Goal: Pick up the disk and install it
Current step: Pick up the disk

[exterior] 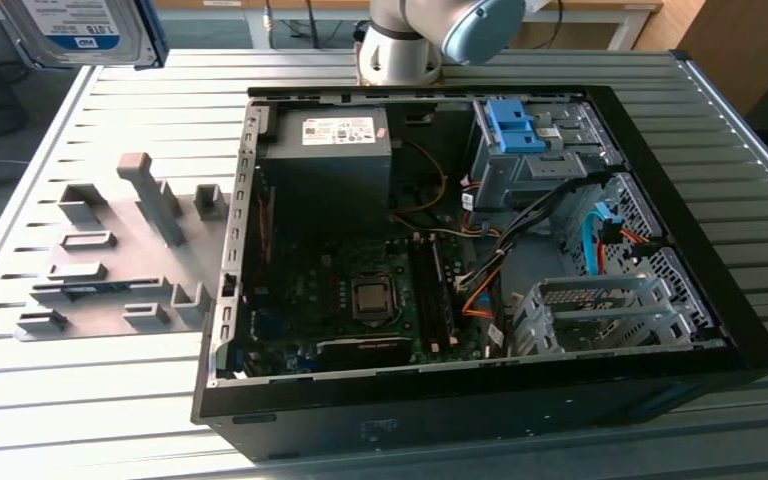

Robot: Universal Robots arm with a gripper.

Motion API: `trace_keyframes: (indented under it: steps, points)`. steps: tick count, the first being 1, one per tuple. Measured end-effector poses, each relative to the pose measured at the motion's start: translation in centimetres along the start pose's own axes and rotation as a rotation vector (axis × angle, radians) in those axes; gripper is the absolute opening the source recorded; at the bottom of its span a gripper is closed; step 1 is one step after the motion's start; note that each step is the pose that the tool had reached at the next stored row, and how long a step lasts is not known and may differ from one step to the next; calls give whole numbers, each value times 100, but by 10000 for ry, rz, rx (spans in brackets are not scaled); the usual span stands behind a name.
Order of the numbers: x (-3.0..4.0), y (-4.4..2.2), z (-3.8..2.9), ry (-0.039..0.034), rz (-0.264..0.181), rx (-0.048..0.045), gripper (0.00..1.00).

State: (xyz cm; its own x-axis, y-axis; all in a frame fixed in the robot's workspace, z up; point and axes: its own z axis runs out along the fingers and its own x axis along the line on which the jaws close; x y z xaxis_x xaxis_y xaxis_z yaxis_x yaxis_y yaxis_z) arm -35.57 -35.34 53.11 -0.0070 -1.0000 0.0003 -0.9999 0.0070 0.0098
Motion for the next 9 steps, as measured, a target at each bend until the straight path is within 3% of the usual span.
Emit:
trace_keyframes:
  steps: [9]
  points:
    - [0,-60,0,0,-1,0,37]
